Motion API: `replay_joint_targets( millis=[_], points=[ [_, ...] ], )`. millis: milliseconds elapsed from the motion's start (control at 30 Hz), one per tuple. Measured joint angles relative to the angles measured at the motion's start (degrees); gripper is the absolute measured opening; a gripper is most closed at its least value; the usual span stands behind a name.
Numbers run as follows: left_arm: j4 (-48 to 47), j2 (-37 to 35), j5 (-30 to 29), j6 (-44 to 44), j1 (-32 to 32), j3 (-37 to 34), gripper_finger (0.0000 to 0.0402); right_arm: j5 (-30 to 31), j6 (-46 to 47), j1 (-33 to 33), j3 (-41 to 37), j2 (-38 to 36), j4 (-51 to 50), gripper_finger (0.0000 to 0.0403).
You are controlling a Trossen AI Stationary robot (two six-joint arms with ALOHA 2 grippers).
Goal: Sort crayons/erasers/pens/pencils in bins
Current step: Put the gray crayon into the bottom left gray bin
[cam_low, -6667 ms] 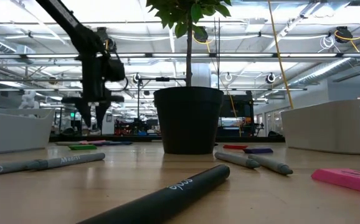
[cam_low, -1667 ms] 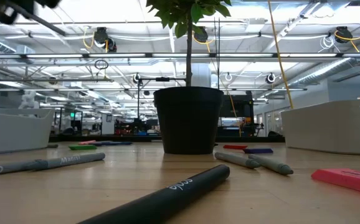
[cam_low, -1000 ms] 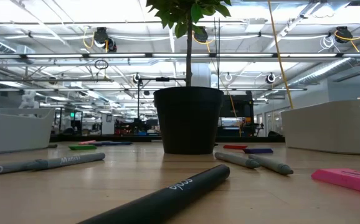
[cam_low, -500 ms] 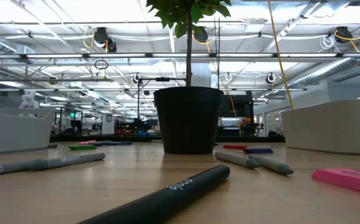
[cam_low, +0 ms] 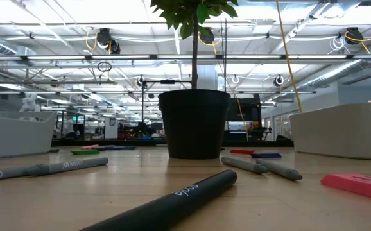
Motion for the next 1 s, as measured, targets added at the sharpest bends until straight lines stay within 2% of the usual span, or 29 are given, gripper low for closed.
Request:
replay_joint_targets(
  millis=[233, 433, 533, 667, 833, 1000],
  points=[
    [0.62, -0.69, -0.07, 0.95, 0.00, 0.10, 0.0142, 0.00, 0.01, 0.01, 0.00, 0.00, 0.01, 0.0212],
    [0.14, -4.61, -0.81, 2.33, -0.04, 3.90, 0.0169, 0.00, 0.01, 0.01, 0.00, 0.00, 0.01, 0.0212],
    [-0.52, -7.32, -4.57, 2.55, -0.04, 6.82, 0.0170, 0.00, 0.01, 0.01, 0.00, 0.00, 0.01, 0.0212],
    [-2.53, -10.25, -13.06, 5.83, -0.56, 11.10, 0.0170, 0.00, 0.01, 0.00, 0.00, 0.00, 0.00, 0.0212],
    [-2.90, -12.35, -22.87, 15.93, -0.57, 15.88, 0.0170, 0.00, 0.01, 0.01, 0.00, 0.00, 0.01, 0.0212],
    [-2.39, -14.49, -27.59, 25.01, 0.32, 17.76, 0.0170, 0.00, 0.01, 0.01, 0.00, 0.00, 0.01, 0.0212]
  ],
)
